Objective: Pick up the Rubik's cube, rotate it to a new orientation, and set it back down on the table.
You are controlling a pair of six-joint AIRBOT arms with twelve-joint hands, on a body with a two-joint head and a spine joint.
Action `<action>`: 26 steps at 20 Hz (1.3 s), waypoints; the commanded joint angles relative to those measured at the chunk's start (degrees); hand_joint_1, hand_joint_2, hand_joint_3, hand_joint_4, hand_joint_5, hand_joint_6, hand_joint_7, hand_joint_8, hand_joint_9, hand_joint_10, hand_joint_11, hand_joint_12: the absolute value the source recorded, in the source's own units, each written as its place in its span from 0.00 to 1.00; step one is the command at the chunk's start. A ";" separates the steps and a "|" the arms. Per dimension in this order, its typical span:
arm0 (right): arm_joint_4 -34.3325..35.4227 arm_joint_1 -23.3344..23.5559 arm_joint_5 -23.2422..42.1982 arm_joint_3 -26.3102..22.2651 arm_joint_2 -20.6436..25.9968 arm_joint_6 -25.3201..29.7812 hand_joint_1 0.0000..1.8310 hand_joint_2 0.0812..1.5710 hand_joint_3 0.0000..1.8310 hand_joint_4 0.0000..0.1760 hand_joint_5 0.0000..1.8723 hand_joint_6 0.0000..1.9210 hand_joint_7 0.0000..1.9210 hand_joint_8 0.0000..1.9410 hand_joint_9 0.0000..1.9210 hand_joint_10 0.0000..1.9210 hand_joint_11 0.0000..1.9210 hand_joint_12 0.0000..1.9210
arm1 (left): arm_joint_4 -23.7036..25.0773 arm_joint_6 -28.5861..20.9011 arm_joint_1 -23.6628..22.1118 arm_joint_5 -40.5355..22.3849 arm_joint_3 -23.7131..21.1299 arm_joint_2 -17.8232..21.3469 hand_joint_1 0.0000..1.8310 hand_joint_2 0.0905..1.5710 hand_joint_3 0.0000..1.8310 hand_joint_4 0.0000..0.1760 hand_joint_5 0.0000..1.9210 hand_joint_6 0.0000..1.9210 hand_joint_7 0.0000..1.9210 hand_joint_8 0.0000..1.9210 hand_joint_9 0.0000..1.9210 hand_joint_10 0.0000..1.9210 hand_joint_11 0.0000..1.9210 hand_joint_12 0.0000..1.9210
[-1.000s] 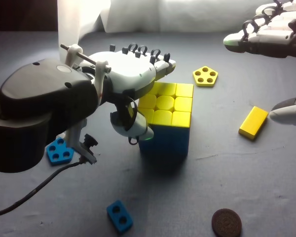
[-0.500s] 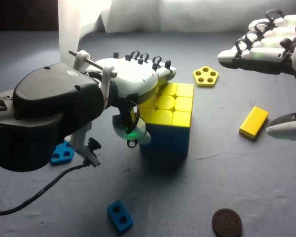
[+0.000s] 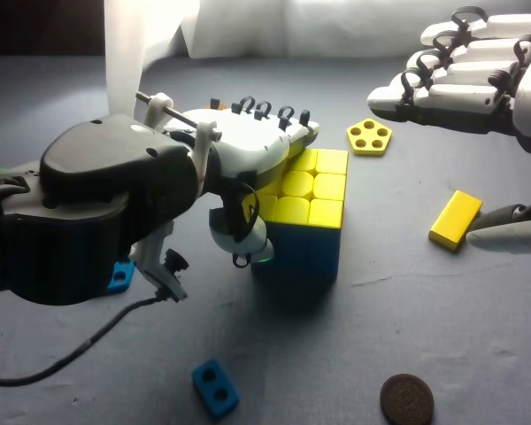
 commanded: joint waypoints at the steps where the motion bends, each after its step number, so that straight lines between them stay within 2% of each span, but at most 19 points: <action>1: 0.32 0.68 3.68 -0.19 0.16 -0.12 0.27 0.73 0.00 0.00 0.02 0.00 0.07 0.00 0.06 0.00 0.00 0.07 | 1.65 0.16 -0.63 -1.01 0.14 -0.05 0.60 0.61 0.00 0.00 0.00 0.00 0.00 0.00 0.00 0.00 0.01 0.00; 4: 0.34 0.94 2.75 -0.21 0.15 0.11 0.28 0.74 0.00 0.00 0.02 0.00 0.06 0.00 0.06 0.00 0.00 0.01 | 1.22 0.16 -0.42 -1.48 0.24 -0.79 0.59 0.63 0.00 0.00 0.00 0.00 0.00 0.00 0.00 0.00 0.00 0.00; 7: 0.33 1.11 2.76 -0.21 0.14 0.00 0.27 0.74 0.00 0.00 0.02 0.00 0.06 0.00 0.06 0.00 0.01 0.00 | 1.03 0.16 -0.15 -1.48 0.58 -1.37 0.60 0.63 0.00 0.00 0.00 0.00 0.00 0.00 0.00 0.00 0.00 0.00; 12: 0.32 1.38 2.77 -0.16 0.14 -2.13 0.26 0.74 0.00 0.00 0.01 0.00 0.06 0.00 0.06 0.00 0.00 0.02 | 0.74 0.16 0.64 -1.48 0.78 -1.77 0.60 0.64 0.01 0.00 0.00 0.00 0.00 0.00 0.00 0.00 0.01 0.00; 13: 0.34 1.43 2.25 -0.15 0.15 -2.12 0.27 0.74 0.00 0.00 0.03 0.00 0.08 0.00 0.08 0.00 0.00 0.09 | 0.74 0.16 0.73 -1.52 0.78 -1.78 0.60 0.64 0.00 0.00 0.00 0.00 0.00 0.00 0.00 0.00 0.01 0.01; 14: 0.38 1.48 1.52 -0.13 0.15 -1.90 0.26 0.74 0.00 0.00 0.03 0.00 0.07 0.00 0.07 0.00 0.00 0.12 | 0.72 0.16 0.75 -1.62 0.78 -1.80 0.59 0.64 0.00 0.00 0.00 0.00 0.00 0.00 0.00 0.00 0.02 0.01; 16: 5.21 1.61 -1.35 0.23 0.14 -1.81 0.27 0.73 0.00 0.00 0.03 0.00 0.08 0.00 0.07 0.00 0.00 0.10 | 0.64 0.16 0.81 -1.85 0.78 -1.80 0.58 0.64 0.00 0.00 0.00 0.00 0.02 0.01 0.02 0.01 0.03 0.02; 17: 6.48 1.61 -1.48 0.49 0.13 -1.80 0.28 0.74 0.00 0.00 0.02 0.00 0.07 0.00 0.07 0.00 0.00 0.07 | 0.64 0.16 0.85 -1.88 0.80 -1.80 0.58 0.66 0.00 0.00 0.03 0.00 0.05 0.00 0.05 0.00 0.01 0.16; 18: 6.48 1.62 -1.33 0.58 0.15 -1.89 0.27 0.74 0.00 0.00 0.03 0.00 0.08 0.00 0.07 0.00 0.00 0.08 | 0.63 0.16 0.86 -1.94 0.80 -1.80 0.57 0.67 0.00 0.00 0.07 0.01 0.11 0.01 0.09 0.01 0.00 0.28; 19: 6.48 1.62 -1.03 0.68 0.16 -1.93 0.27 0.74 0.00 0.00 0.03 0.00 0.08 0.00 0.07 0.00 0.00 0.07 | 0.63 0.16 0.87 -1.95 0.81 -1.80 0.59 0.65 0.00 0.00 0.12 0.01 0.17 0.02 0.15 0.03 0.00 0.40; 20: 6.48 1.61 -0.71 0.76 0.16 -1.95 0.27 0.74 0.00 0.00 0.03 0.00 0.07 0.00 0.06 0.00 0.00 0.03 | 0.63 0.16 0.87 -1.96 0.84 -1.80 0.59 0.62 0.01 0.00 0.17 0.00 0.20 0.12 0.17 0.16 0.00 0.51; 21: 6.48 1.58 -0.31 0.77 0.16 -1.96 0.28 0.74 0.00 0.00 0.02 0.00 0.07 0.00 0.06 0.00 0.00 0.02 | 0.63 0.16 0.86 -1.99 0.84 -1.80 0.57 0.60 0.00 0.00 0.22 0.02 0.12 0.48 0.14 0.50 0.00 0.65; 22: 6.47 1.56 0.33 0.77 0.16 -2.05 0.27 0.74 0.00 0.00 0.03 0.00 0.07 0.00 0.08 0.01 0.00 0.07 | 0.64 0.16 0.85 -1.99 0.84 -1.80 0.57 0.60 0.00 0.00 0.24 0.04 0.06 0.69 0.08 0.69 0.00 0.75; 23: 6.47 1.56 0.51 0.77 0.16 -2.05 0.26 0.74 0.00 0.00 0.03 0.00 0.07 0.00 0.08 0.01 0.00 0.09 | 0.64 0.16 0.81 -1.99 0.84 -1.80 0.58 0.60 0.00 0.00 0.15 0.41 0.05 0.81 0.07 0.82 0.00 0.86; 24: 6.47 1.56 0.58 0.77 0.16 -2.05 0.27 0.74 0.00 0.00 0.02 0.00 0.07 0.00 0.07 0.00 0.00 0.07 | 0.64 0.16 0.74 -1.99 0.86 -1.80 0.62 0.60 0.00 0.00 0.12 0.67 0.06 0.88 0.06 0.90 0.00 0.97; 25: 6.47 1.55 0.58 0.78 0.17 -2.15 0.27 0.74 0.00 0.00 0.02 0.00 0.07 0.00 0.07 0.00 0.00 0.07 | 0.64 0.16 0.63 -1.99 0.85 -1.79 0.63 0.61 0.00 0.00 0.11 0.78 0.05 0.92 0.05 0.95 0.02 0.99; 26: 6.47 1.54 0.57 0.78 0.17 -2.43 0.27 0.74 0.00 0.00 0.02 0.00 0.07 0.00 0.07 0.00 0.00 0.09 | 0.64 0.16 0.56 -1.99 0.85 -1.78 0.64 0.62 0.00 0.00 0.12 0.83 0.08 0.94 0.07 0.97 0.04 1.00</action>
